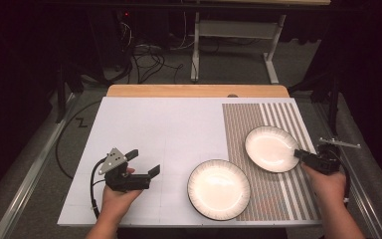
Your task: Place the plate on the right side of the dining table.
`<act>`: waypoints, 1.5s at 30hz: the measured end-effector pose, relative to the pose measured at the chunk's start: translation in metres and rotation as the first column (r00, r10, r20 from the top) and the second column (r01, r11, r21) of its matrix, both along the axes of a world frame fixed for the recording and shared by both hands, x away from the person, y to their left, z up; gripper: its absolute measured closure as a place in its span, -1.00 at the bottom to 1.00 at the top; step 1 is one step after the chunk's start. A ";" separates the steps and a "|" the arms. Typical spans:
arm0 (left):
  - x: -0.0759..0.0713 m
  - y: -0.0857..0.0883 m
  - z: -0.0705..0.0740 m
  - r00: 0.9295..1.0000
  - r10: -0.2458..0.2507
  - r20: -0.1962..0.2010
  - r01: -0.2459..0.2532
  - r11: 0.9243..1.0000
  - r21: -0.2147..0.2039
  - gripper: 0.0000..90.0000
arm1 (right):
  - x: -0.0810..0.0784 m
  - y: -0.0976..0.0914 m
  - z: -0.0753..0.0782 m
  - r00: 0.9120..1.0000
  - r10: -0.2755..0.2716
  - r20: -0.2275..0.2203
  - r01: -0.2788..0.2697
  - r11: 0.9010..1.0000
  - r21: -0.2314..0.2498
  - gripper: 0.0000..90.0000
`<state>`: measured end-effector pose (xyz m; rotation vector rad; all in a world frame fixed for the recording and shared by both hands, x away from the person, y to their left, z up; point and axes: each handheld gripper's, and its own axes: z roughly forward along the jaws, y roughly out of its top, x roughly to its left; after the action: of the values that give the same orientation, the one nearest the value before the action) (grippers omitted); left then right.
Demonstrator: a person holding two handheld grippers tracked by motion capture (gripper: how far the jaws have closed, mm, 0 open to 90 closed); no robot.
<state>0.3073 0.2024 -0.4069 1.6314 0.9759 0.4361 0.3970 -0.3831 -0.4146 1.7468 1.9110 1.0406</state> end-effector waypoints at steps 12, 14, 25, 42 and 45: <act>-0.001 0.000 0.000 1.000 -0.002 0.002 0.002 1.000 0.001 -0.96 | -0.012 0.004 0.012 0.994 0.046 0.102 -0.045 0.999 -0.016 0.12; -0.001 -0.001 0.000 1.000 -0.003 0.003 0.003 1.000 0.003 -0.96 | -0.017 0.010 0.016 0.986 0.089 0.139 -0.088 0.996 -0.018 -0.02; -0.002 -0.001 0.000 1.000 -0.003 0.004 0.003 1.000 0.000 -0.96 | -0.042 0.051 0.030 0.935 0.231 0.269 -0.225 0.973 -0.053 -0.56; -0.002 -0.002 -0.002 1.000 -0.006 0.014 0.006 1.000 0.013 -0.98 | -0.079 0.124 0.038 0.816 0.423 0.393 -0.423 0.901 -0.092 -0.98; -0.002 -0.005 -0.003 1.000 -0.006 0.013 0.006 1.000 0.009 -0.99 | -0.081 0.124 0.038 0.809 0.431 0.399 -0.429 0.898 -0.101 -0.98</act>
<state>0.3051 0.1977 -0.4098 1.6375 0.9600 0.4473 0.3159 -0.2595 -0.3768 0.9812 2.0535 1.4227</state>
